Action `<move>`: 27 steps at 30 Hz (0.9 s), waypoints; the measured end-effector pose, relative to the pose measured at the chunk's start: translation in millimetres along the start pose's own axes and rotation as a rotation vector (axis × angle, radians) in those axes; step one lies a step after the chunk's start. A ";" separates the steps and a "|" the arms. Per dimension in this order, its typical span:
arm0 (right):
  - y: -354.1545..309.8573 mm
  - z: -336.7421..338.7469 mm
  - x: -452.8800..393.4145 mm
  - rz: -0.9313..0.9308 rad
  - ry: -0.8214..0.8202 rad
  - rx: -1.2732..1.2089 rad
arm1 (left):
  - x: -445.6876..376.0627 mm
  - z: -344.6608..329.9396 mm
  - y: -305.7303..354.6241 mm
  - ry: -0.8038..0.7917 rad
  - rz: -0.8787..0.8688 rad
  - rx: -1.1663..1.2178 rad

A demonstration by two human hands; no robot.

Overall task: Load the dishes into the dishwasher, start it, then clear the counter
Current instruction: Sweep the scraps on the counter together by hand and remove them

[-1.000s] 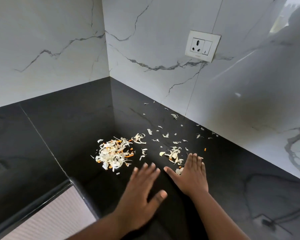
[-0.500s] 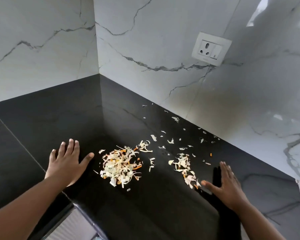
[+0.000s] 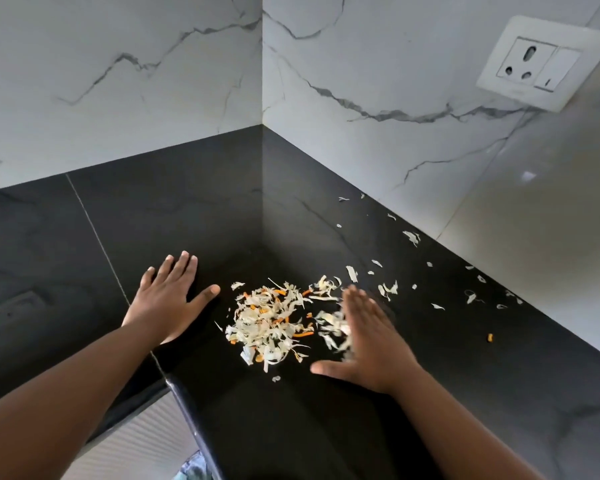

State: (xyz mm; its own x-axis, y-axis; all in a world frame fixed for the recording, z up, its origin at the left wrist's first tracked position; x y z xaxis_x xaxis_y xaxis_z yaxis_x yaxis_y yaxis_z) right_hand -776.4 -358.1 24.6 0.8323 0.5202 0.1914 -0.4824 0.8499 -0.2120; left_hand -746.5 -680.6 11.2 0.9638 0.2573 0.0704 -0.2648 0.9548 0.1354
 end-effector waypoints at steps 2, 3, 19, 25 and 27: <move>-17.1 2.1 -4.7 0.053 0.043 -0.131 | -0.8 -0.7 -0.3 0.004 0.005 0.001; -17.5 9.5 -4.9 0.056 0.093 -0.259 | -0.6 -0.3 -1.1 0.008 0.008 0.007; 273.0 65.7 26.6 -0.469 0.325 -0.153 | -2.3 -3.6 -6.3 0.012 0.005 0.043; 154.3 41.3 12.5 -0.197 0.240 -0.232 | -2.0 -2.3 -5.0 0.011 0.008 0.051; 108.8 28.6 10.6 -0.051 0.160 -0.261 | -2.3 -2.2 -5.2 0.013 0.004 0.053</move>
State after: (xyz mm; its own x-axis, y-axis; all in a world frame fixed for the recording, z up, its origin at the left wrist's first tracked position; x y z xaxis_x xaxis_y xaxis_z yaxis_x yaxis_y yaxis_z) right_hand -827.9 -257.7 30.9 0.8963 0.4396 0.0589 -0.3694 0.8134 -0.4492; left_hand -747.3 -685.7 8.2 0.9629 0.2635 0.0584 -0.2698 0.9445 0.1875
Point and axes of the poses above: each hand's wrist, its own x-axis away from the middle knuckle, its own z-axis out of the back of the hand, y = z × x, the point moved 10 cm from there along -x, towards the middle knuckle, and after that the axes turned 3 degrees about -z, right-handed, at the moved point
